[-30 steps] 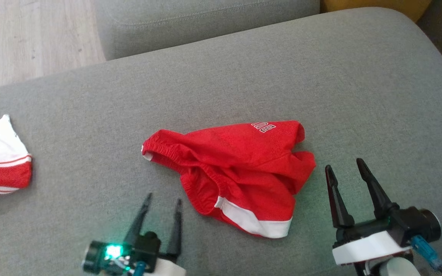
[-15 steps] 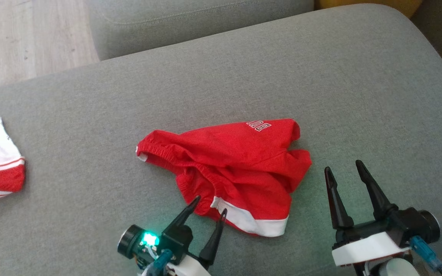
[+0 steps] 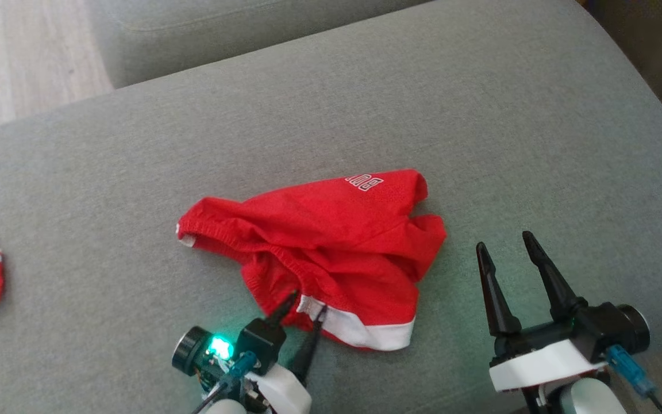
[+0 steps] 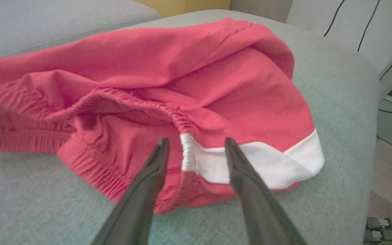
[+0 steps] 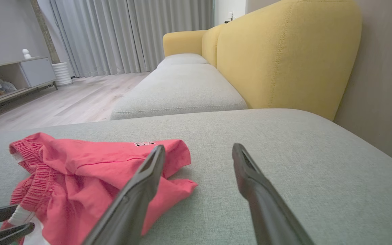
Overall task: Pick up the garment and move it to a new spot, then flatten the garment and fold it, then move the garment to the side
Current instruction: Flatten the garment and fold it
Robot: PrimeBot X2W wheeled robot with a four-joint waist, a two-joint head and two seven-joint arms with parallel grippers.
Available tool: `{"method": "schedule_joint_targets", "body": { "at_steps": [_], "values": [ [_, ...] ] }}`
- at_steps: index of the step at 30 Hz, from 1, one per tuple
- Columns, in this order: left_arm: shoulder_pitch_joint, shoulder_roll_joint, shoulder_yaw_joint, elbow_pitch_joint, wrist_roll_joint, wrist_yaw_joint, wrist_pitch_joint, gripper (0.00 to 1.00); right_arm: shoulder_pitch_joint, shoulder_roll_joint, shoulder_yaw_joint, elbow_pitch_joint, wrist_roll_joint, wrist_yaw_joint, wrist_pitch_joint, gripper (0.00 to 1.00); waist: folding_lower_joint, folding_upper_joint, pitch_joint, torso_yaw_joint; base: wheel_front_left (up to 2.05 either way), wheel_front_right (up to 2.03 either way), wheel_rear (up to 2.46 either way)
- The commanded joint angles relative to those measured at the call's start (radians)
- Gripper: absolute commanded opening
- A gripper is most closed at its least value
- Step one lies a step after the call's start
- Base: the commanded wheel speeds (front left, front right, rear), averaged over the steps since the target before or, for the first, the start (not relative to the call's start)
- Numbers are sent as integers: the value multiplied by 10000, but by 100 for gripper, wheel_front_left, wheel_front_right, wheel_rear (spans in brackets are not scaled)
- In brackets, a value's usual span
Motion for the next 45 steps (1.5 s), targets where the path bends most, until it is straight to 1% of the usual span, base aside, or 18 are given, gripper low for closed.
{"method": "schedule_joint_targets", "body": {
  "at_steps": [1, 2, 4, 6, 9, 12, 15, 18, 21, 23, 25, 27, 30, 33, 36, 38, 40, 45],
  "values": [
    [-407, 71, 333, -224, -31, 54, -15, 8, -303, -56, 222, -306, 53, 77, -55, 100, 0, 0, 65, -100, 0, 0, 0],
    [-426, 87, 341, -177, -45, 64, 18, 0, -310, -56, 211, -300, 55, 77, -55, 100, 0, 0, 81, -154, 0, 0, 0],
    [-434, 74, 348, -181, -188, -41, 48, 0, -303, -56, 209, -291, 66, 77, -55, 100, 0, 0, 72, -255, 0, 0, 0],
    [-436, -9, 325, -356, -481, -311, 65, 0, -270, -56, 196, -275, 89, 77, -55, 100, 0, 0, -2, -356, 0, 0, 0],
    [-701, -260, 186, -988, -1121, -762, 180, 0, -168, -56, 167, -224, 130, 77, -55, 100, 0, 0, -226, -498, 0, 0, 0],
    [-1428, -493, -84, -1751, -2005, -1052, 611, 0, -107, -56, 232, -222, 149, 77, -55, 100, 0, 0, -478, -732, 0, 0, 0],
    [-2668, -564, -364, -2288, -2634, -1167, 1176, 0, -134, -56, 339, -267, 204, 77, -55, 100, 0, 0, -714, -1102, 0, 0, 0],
    [-4029, -580, -348, -2540, -3124, -1199, 1591, 0, -72, -56, 380, -342, 247, 77, -55, 100, 0, 0, -966, -1395, 0, 0, 0],
    [-5060, -502, 131, -2544, -3554, -1204, 1842, 0, 87, -56, 434, -362, 233, 77, -55, 100, 0, 0, -1180, -1545, 0, 0, 0],
    [-5388, -261, 505, -2418, -3702, -1178, 1986, 0, 174, -56, 477, -380, 255, 77, -55, 100, 0, 0, -1276, -1565, 0, 0, 0],
    [-5389, 119, 769, -2254, -3724, -1085, 2116, 0, 235, -56, 483, -405, 287, 77, -55, 100, 0, 0, -1305, -1498, 0, 0, 0],
    [-5051, 474, 957, -2072, -3842, -1011, 2223, 0, 279, -56, 462, -401, 344, 77, -55, 100, 0, 0, -1265, -1348, 0, 0, 0],
    [-4297, 947, 1021, -1722, -3961, -953, 2367, 0, 268, -56, 417, -385, 476, 77, -55, 100, 0, 0, -1021, -951, 0, 0, 0],
    [-3774, 1264, 1060, -1330, -3913, -887, 2181, 0, 149, -56, 482, -296, 544, 77, -55, 100, 0, 0, -668, -497, 0, 0, 0],
    [-3630, 1402, 1050, -1012, -3894, -934, 1899, 0, -73, -56, 456, -40, 561, 77, -55, 100, 0, 0, -293, -73, 0, 0, 0],
    [-3714, 1524, 1036, -833, -3745, -955, 1660, 0, -284, -56, 226, 99, 652, 77, -55, 100, 0, 0, -91, 127, 0, 0, 0],
    [-3867, 1560, 1059, -664, -3689, -967, 1496, 0, -453, -56, -74, 413, 1010, 77, -55, 100, 0, 0, 99, 325, 0, 0, 0],
    [-4292, 1811, 1021, -153, -3438, -1006, 1259, 0, -1071, -56, -379, 1332, 1451, 77, -55, 100, 0, 0, 392, 583, 0, 0, 0]
  ]
}}
